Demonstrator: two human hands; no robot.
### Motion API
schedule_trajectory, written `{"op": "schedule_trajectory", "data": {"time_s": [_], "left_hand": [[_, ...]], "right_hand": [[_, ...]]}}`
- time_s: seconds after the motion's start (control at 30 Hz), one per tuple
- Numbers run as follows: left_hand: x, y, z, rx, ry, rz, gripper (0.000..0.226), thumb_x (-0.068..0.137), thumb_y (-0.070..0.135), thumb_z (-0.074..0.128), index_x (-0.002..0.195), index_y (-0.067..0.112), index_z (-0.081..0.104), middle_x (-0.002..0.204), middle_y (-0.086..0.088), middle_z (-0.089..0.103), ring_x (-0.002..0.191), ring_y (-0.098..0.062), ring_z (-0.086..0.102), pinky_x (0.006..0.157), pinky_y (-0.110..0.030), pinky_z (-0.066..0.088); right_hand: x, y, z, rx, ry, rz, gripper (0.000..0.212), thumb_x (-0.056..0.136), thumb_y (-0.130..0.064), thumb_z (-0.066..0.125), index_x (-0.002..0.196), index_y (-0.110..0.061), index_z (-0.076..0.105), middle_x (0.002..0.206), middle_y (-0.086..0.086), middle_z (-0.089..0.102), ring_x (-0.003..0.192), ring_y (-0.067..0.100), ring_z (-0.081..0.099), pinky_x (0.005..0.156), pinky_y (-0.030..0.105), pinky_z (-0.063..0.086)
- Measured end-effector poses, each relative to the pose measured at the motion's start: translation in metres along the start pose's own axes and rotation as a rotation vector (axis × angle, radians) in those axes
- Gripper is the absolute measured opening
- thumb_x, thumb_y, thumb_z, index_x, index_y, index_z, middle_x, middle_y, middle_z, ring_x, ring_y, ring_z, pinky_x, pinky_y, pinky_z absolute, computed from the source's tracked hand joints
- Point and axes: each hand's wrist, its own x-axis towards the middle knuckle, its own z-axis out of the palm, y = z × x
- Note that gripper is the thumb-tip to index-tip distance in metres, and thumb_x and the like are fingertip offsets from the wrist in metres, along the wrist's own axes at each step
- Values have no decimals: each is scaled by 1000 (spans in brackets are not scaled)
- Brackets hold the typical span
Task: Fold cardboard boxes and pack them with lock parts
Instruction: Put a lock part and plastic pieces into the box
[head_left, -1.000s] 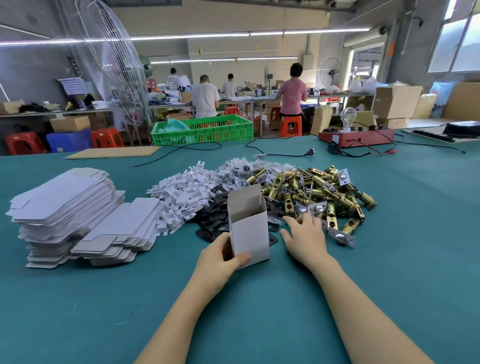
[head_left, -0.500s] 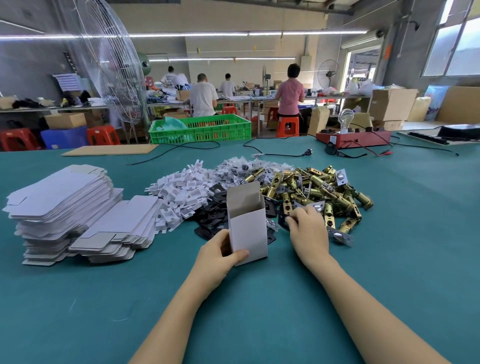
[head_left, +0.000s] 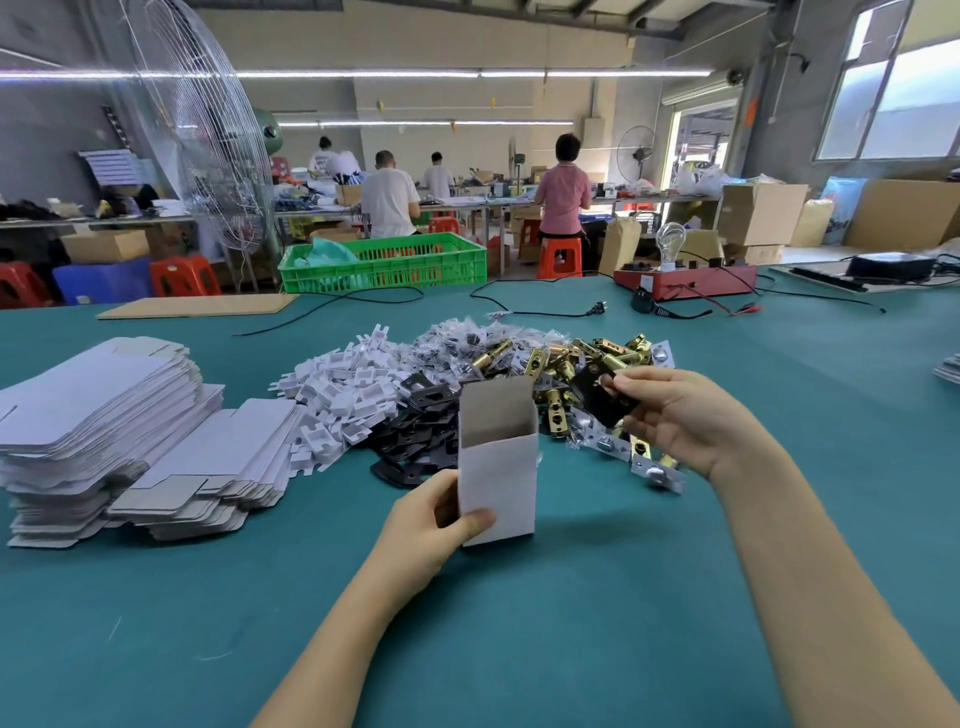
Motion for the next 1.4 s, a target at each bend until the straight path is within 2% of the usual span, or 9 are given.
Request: {"op": "schedule_trajectory", "data": {"time_s": [0.2,0.4,0.57,0.63,0.73,0.87,0.97,1.2,1.4], "left_hand": [[0,2,2,-23,-23,-10,35,88,4,70,116,23,63,111,11,73,105,-3,66,87,-16,51],[2,2,2,-49,-35,-19,36,88,4,70,117,23,62,113,10,72,105,-3,66,85,-15,51],[4,-1,1,-54,-40,-25,37,88,6,70,119,25,62,113,13,72,107,-3,66,87,-17,51],[4,-2,1,-58,-44,-22,37,88,6,70,119,24,62,114,13,72,108,-4,66,88,-19,51],[5,-2,0,-56,-45,-18,36,88,7,71,117,26,62,113,13,72,108,-5,66,92,-23,51],[5,-3,-1,-47,-50,-10,36,88,8,71,119,26,62,114,13,71,109,-5,65,94,-25,51],[5,-3,-1,-54,-55,-9,38,88,8,71,120,25,62,116,11,71,110,-6,65,95,-27,51],[5,-5,-1,-73,-68,6,39,88,7,71,123,22,61,119,8,70,113,-8,64,95,-27,51],[5,-5,-2,-73,-71,0,38,88,7,71,122,23,61,118,9,71,112,-8,65,96,-29,51]], "right_hand": [[-16,-17,19,134,-169,-13,10,89,7,54,84,-1,57,86,16,68,73,24,72,55,25,57],[-16,-13,37,399,-321,20,41,90,16,41,121,-7,54,109,26,67,91,39,70,61,29,59],[-17,-15,41,313,-338,-5,31,91,14,36,114,11,57,108,24,67,98,33,69,73,30,60],[-21,-17,41,234,-406,-7,31,91,15,36,115,11,56,112,26,67,103,34,67,77,31,59],[-26,-18,48,-46,-380,-106,20,94,9,46,110,10,58,98,23,72,88,28,72,66,24,59],[-26,-17,60,-713,-203,-439,16,93,-1,57,102,-3,70,71,8,67,56,12,62,55,23,52],[-25,-16,65,-1131,-153,-651,14,90,-12,63,95,-16,75,84,6,59,66,7,49,67,25,39],[-24,-11,75,-1199,-152,-782,11,92,-16,62,94,-9,70,69,-17,47,66,-2,43,59,6,31],[-22,-8,74,-1105,-154,-775,10,92,-14,62,98,-13,70,75,-14,57,69,-5,49,61,3,34]]}}
